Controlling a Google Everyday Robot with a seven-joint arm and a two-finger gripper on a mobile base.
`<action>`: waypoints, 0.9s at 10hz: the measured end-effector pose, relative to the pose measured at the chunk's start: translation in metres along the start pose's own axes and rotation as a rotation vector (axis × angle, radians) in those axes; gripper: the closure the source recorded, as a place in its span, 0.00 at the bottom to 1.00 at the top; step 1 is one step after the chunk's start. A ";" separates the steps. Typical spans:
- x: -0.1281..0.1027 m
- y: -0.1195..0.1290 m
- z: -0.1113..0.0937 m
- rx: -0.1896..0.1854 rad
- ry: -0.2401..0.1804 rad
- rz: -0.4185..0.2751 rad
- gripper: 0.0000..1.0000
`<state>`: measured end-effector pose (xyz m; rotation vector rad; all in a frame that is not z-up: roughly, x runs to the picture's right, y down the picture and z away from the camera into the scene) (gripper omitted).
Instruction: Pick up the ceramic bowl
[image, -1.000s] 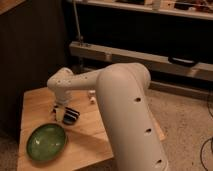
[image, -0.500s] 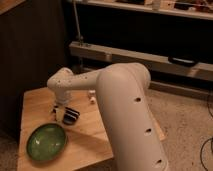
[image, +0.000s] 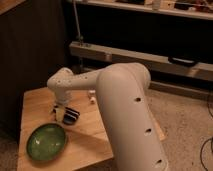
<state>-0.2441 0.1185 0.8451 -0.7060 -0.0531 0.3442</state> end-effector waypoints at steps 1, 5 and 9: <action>0.000 0.001 -0.002 0.010 0.003 0.000 0.20; -0.002 0.041 -0.046 0.129 -0.063 0.004 0.20; -0.001 0.071 -0.068 0.158 -0.097 0.011 0.20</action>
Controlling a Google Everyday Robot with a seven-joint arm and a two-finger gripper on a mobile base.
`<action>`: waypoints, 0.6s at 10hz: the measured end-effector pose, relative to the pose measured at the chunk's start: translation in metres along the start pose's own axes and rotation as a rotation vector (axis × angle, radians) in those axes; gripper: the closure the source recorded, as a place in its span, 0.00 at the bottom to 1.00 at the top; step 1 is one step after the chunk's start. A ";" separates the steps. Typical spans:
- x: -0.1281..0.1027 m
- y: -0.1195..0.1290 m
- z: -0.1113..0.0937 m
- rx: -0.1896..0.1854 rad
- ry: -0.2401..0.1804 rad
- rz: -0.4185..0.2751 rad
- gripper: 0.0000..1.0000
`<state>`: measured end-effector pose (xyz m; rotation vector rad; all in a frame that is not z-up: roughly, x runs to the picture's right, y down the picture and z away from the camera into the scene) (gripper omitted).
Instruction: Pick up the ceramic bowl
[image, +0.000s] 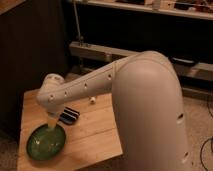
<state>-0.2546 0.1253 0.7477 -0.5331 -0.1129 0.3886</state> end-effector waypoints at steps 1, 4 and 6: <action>0.000 -0.001 0.000 0.001 0.000 0.001 0.20; -0.005 -0.012 0.000 -0.070 -0.016 0.063 0.20; -0.003 -0.037 0.001 -0.270 -0.064 0.235 0.20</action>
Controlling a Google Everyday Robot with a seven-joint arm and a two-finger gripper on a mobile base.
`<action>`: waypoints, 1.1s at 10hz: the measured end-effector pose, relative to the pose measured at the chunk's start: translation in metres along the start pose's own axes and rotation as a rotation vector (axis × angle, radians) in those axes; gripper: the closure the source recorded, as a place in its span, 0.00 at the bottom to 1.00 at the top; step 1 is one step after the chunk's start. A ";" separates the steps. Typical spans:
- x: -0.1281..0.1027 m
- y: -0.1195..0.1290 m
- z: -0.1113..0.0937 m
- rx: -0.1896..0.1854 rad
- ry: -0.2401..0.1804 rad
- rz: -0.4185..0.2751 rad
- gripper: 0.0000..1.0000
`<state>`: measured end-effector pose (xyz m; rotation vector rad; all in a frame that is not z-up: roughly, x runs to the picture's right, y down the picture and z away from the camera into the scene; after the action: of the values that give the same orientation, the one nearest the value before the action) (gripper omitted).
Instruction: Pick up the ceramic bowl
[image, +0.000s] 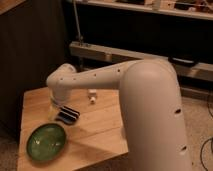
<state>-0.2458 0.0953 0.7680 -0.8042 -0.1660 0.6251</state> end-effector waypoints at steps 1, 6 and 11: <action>0.000 -0.006 -0.005 -0.112 -0.030 0.090 0.20; 0.003 0.039 -0.014 -0.206 -0.019 0.153 0.20; 0.012 0.087 0.039 -0.269 0.066 0.131 0.20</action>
<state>-0.2905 0.1722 0.7310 -1.1007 -0.1400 0.7074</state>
